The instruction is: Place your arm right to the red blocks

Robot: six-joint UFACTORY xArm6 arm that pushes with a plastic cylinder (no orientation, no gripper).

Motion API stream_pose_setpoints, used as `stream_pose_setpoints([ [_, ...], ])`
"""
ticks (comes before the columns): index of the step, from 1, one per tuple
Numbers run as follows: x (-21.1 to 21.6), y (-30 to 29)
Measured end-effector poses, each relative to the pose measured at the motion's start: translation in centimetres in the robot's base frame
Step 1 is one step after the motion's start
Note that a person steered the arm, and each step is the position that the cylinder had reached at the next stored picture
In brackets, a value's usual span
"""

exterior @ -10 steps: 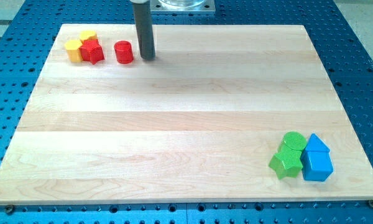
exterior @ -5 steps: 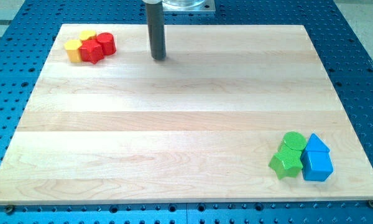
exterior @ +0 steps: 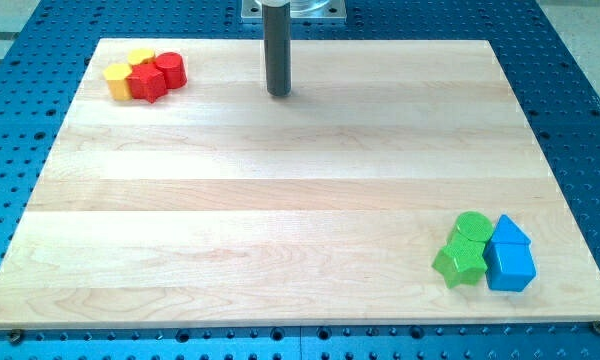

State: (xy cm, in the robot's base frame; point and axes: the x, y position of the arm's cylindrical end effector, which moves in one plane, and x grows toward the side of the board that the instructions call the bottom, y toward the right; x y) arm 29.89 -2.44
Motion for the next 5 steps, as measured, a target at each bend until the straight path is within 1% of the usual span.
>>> stream_pose_setpoints([
  [5, 0.17, 0.03],
])
